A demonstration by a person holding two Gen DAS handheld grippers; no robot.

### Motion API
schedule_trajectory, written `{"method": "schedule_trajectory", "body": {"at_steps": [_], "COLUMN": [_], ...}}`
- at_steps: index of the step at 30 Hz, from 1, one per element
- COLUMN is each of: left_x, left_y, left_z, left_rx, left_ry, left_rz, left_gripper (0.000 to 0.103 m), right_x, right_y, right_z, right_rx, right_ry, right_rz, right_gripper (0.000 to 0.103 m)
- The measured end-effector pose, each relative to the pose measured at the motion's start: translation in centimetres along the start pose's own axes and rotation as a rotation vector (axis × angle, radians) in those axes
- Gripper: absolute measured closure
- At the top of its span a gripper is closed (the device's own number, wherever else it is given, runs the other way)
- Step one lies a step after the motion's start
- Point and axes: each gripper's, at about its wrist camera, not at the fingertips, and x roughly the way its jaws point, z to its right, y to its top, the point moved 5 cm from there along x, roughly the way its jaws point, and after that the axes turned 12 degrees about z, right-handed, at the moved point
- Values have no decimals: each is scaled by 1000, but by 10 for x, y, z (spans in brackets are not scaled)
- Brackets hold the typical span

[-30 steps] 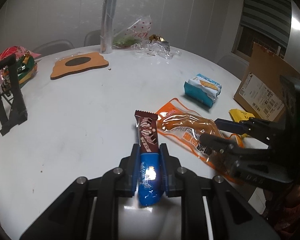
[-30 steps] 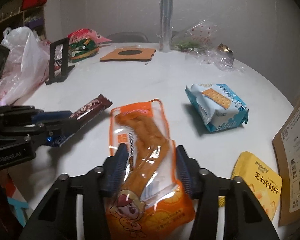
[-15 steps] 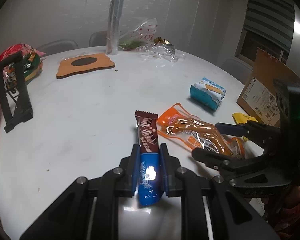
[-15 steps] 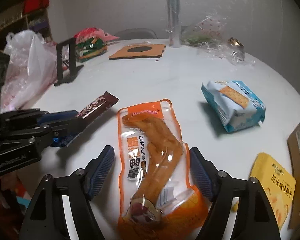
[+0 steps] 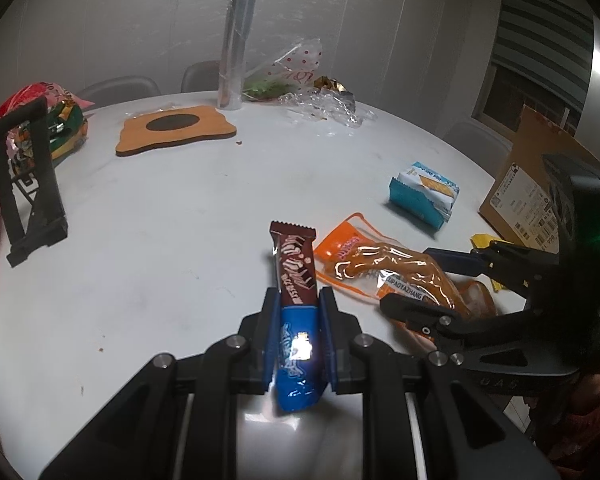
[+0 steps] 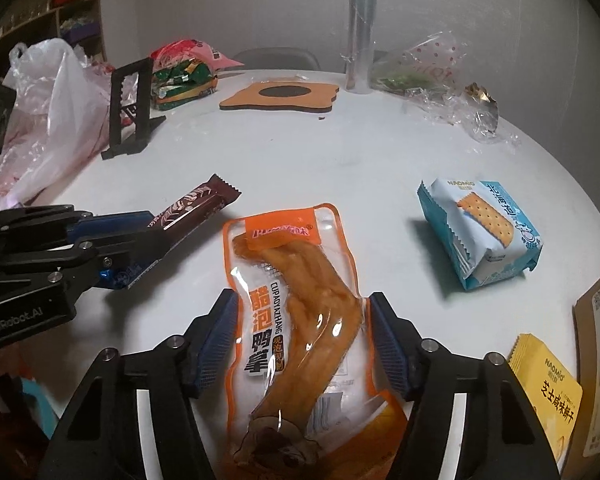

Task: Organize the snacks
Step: 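Lift the chocolate bar with the left gripper while the right lifts the orange pouch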

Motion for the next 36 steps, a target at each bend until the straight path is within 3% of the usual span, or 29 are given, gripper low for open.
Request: {"method": "schedule_trajectory", "body": {"at_steps": [17, 18, 19, 24, 27, 29, 30, 31, 36], "left_x": [-12, -12, -13, -15, -16, -16, -16, -16, -14], "left_y": [15, 15, 15, 18, 18, 17, 16, 16, 14], "left_z": [-1, -2, -2, -2, -2, -3, -4, -5, -8], "left_rx": [-7, -8, -8, -6, -10, -13, -15, -16, -22], "left_ry": [10, 12, 13, 15, 17, 19, 20, 21, 22], "left_rz": [41, 40, 40, 47, 48, 47, 46, 44, 39], "left_gripper": [86, 86, 86, 86, 86, 86, 86, 86, 86], "right_x": [-13, -13, -13, -10, -5, -3, -1, -2, 8], "right_y": [9, 8, 9, 14, 13, 11, 9, 8, 5], "right_z": [13, 14, 17, 16, 15, 17, 17, 17, 1], "right_rx": [37, 50, 47, 65, 60, 71, 80, 84, 28], "right_ry": [84, 93, 82, 129, 116, 110, 110, 120, 155], "right_rz": [9, 10, 16, -6, -11, -25, -27, -21, -49], "right_gripper": [49, 51, 71, 75, 72, 55, 36, 27, 22]}}
